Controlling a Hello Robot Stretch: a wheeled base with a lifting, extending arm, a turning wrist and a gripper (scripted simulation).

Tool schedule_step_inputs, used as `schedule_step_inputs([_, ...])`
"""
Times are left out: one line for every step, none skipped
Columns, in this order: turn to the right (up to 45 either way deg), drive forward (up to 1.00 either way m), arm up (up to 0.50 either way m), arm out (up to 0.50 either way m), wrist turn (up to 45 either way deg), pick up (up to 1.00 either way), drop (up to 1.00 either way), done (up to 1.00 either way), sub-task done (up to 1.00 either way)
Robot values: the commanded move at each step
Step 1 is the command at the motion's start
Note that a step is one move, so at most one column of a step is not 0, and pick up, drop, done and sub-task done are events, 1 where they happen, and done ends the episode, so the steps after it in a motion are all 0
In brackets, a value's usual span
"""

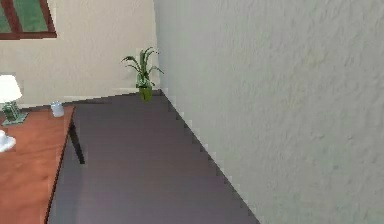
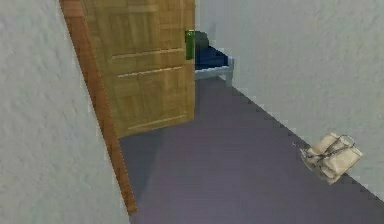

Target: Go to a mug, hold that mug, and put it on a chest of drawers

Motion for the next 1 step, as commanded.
schedule_step_inputs([0.0, 0.50, 0.00, 0.00, 0.0, 0.00, 0.00, 0.00, 0.00])
